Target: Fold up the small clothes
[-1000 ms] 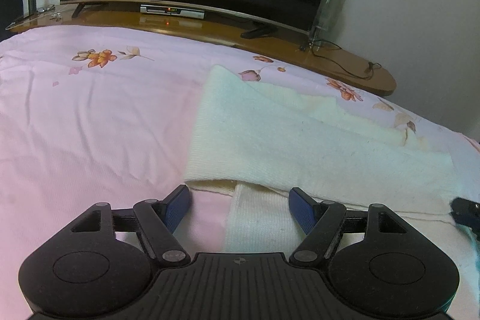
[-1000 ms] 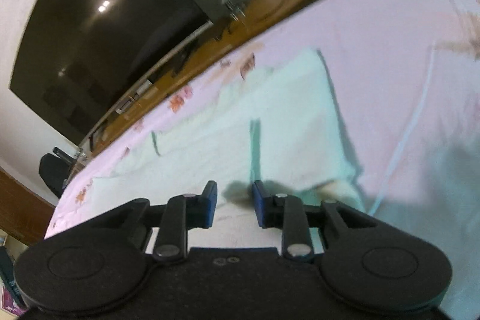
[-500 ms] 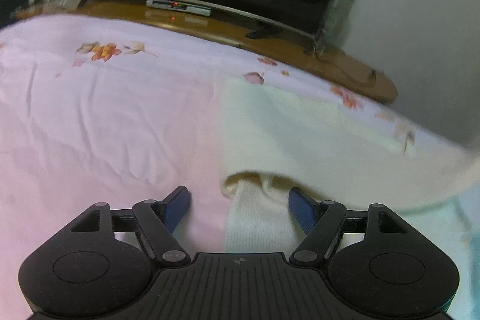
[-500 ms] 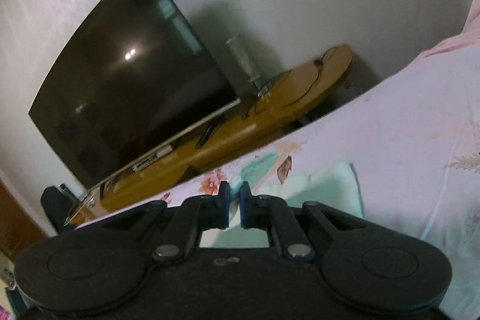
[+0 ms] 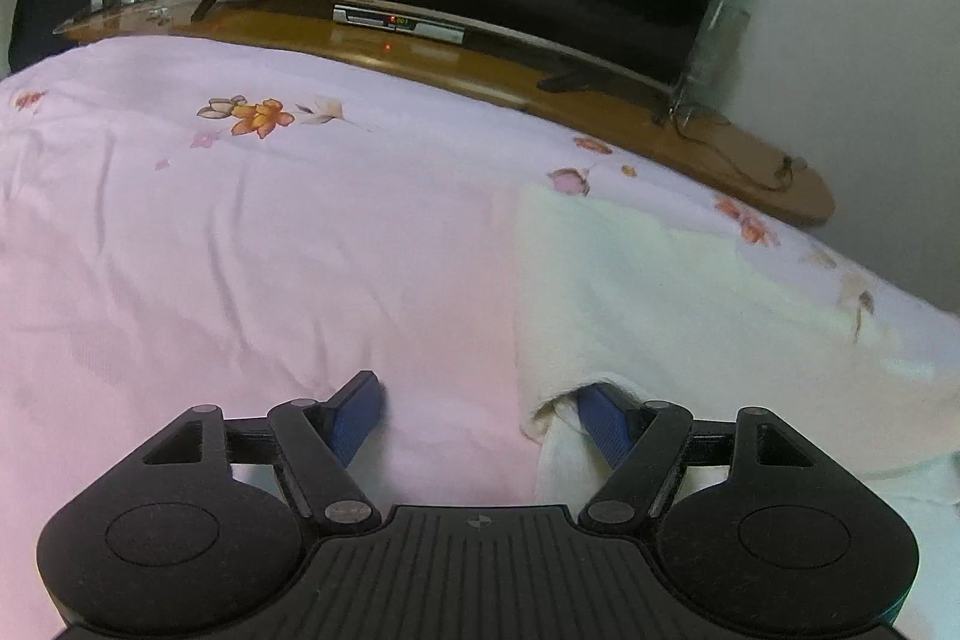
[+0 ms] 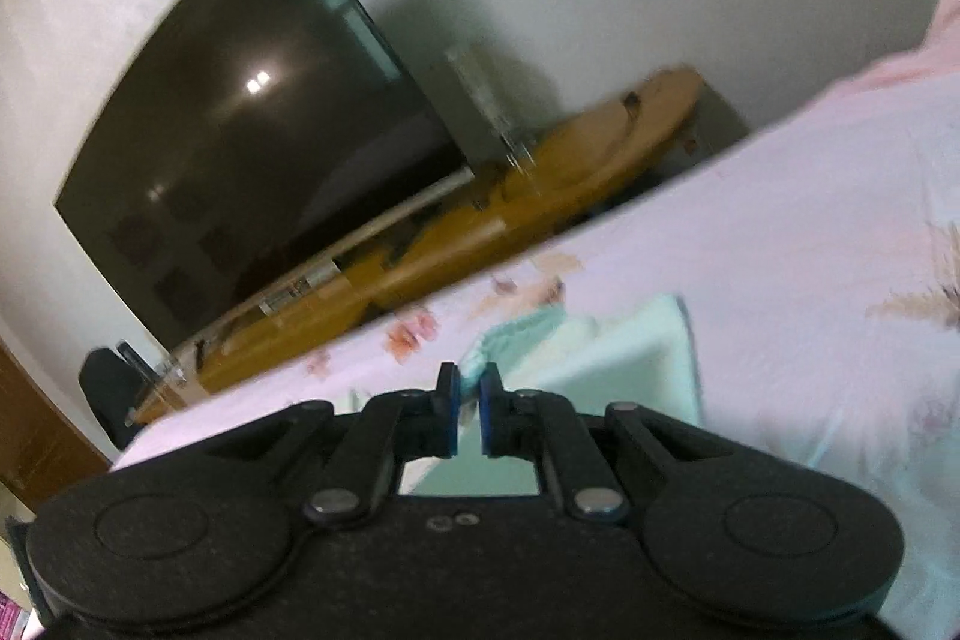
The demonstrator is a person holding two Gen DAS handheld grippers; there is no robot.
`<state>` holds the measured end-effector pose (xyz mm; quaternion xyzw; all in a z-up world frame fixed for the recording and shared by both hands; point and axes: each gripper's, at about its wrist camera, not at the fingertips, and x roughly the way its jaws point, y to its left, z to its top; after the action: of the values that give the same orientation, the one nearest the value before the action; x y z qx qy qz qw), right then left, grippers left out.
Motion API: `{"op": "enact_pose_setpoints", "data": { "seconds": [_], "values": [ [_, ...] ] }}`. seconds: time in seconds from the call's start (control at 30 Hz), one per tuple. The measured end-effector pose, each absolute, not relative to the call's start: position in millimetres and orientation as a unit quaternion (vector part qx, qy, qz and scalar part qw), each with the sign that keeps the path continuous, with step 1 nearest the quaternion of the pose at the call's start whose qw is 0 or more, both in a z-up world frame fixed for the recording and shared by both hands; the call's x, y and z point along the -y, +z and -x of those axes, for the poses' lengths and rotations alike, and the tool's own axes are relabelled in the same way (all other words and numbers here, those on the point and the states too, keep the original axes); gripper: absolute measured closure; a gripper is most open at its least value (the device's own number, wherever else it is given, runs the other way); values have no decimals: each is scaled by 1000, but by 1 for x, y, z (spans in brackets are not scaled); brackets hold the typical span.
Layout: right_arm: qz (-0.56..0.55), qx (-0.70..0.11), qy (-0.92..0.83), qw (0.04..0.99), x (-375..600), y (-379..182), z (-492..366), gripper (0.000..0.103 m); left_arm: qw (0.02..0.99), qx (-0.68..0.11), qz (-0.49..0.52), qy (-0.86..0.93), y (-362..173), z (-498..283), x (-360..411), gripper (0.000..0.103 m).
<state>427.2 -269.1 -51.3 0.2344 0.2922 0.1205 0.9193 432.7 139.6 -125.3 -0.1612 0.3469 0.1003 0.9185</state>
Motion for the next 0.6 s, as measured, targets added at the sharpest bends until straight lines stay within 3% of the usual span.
{"op": "enact_pose_setpoints", "data": {
  "seconds": [0.2,0.37,0.6],
  "values": [
    [-225,-314,125,914,265,-67,-419,95,934,-292,184,95,-114,-421,-140,30],
    [-225,-316,123,914,267,-67,-419,95,922,-354,134,79,-128,-440,-126,30],
    [-217,-322,119,914,273,-67,-419,95,935,-316,141,72,-110,-430,-124,30]
  ]
}}
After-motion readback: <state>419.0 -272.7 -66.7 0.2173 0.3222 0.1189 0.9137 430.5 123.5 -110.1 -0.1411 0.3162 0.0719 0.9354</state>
